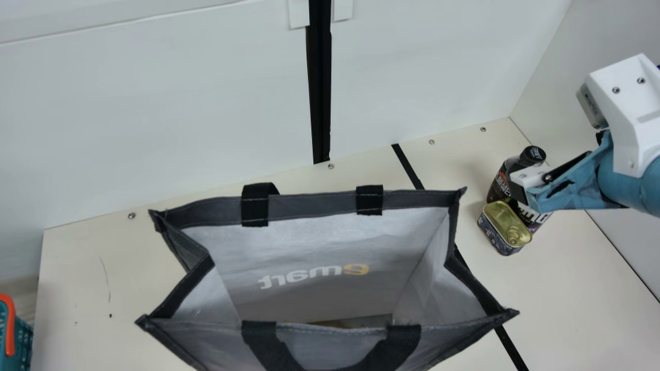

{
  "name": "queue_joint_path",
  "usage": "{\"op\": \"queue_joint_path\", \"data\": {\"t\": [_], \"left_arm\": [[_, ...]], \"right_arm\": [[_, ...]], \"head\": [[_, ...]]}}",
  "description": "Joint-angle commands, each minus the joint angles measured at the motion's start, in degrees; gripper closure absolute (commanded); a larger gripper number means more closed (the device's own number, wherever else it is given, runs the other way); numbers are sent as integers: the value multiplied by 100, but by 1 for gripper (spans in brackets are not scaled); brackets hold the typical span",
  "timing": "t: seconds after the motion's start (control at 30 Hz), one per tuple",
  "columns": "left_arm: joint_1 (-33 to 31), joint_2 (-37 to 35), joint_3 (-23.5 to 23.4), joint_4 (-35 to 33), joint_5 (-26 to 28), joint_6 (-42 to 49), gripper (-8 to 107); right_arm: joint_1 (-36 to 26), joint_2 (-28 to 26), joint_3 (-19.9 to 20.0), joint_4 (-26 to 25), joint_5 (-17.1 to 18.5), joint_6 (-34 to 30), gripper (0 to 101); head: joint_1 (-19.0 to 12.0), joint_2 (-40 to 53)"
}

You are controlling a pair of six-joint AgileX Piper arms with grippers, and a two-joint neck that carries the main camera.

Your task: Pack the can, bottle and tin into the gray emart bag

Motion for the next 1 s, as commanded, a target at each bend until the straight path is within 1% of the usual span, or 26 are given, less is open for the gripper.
{"op": "queue_joint_path", "data": {"t": [0.0,0.37,0.67,0.97], "left_arm": [[0,0,0,0,0,0,9],[-124,106,-90,31,-42,-27,9],[-370,454,-433,28,-151,-10,9],[-479,797,-757,-13,-307,179,9]], "right_arm": [[0,0,0,0,0,0,10],[0,0,0,0,0,0,10],[0,0,0,0,0,0,10],[0,0,0,0,0,0,10]], "head": [[-130,-14],[-130,-14],[-130,-14],[-130,-14]]}}
